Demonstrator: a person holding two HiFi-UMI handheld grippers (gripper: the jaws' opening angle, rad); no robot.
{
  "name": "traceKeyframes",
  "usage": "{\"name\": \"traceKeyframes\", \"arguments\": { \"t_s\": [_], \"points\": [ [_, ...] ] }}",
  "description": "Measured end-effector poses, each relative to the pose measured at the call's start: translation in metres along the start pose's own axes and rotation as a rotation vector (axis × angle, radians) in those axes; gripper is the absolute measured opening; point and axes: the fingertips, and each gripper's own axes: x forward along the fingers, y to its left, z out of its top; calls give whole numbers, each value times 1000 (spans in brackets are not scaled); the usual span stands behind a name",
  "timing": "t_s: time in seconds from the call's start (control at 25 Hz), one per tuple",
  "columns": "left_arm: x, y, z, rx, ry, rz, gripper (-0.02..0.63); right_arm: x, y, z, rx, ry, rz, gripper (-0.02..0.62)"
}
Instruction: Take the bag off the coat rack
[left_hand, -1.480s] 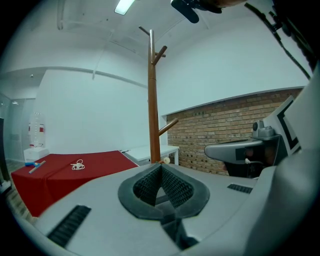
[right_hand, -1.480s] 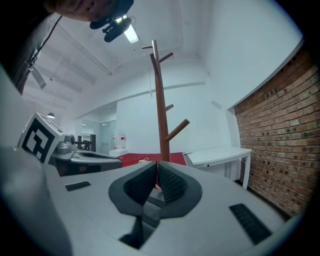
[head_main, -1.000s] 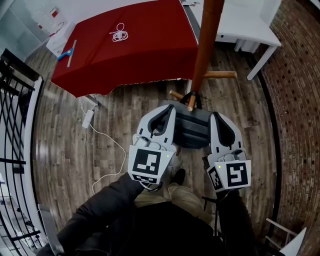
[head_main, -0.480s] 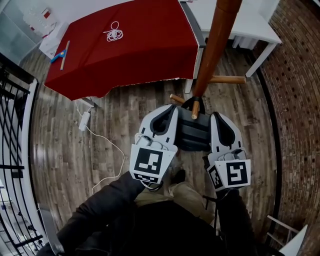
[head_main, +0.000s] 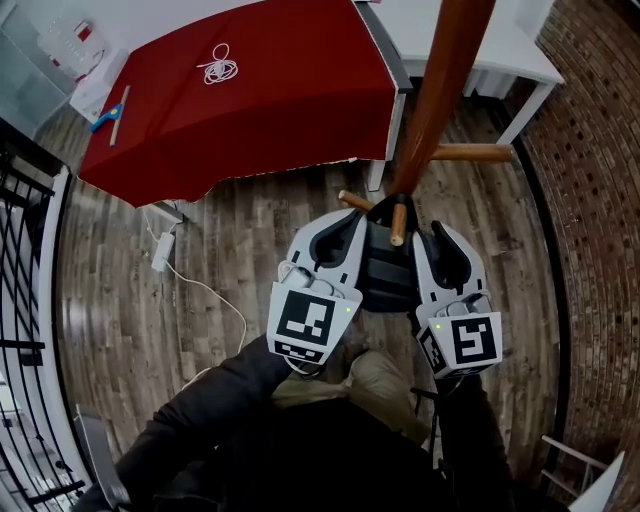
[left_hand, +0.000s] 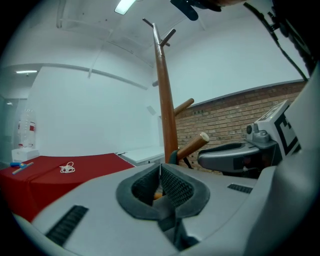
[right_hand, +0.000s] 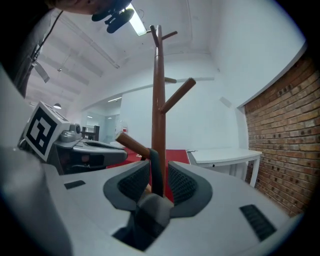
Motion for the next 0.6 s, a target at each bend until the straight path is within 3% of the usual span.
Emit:
{"name": "traceKeyframes", "arguments": {
  "t_s": [0.08, 0.24, 0.6],
  "points": [
    [4, -4, -5, 1, 8, -32, 42, 6, 1, -9, -23, 26, 15, 117],
    [10, -9, -9, 4, 24, -74, 104, 10, -2, -17, -38, 52, 29, 120],
    [28, -13, -24, 16, 95, -131, 109, 19, -4, -20, -88, 85, 32, 120]
  ]
}}
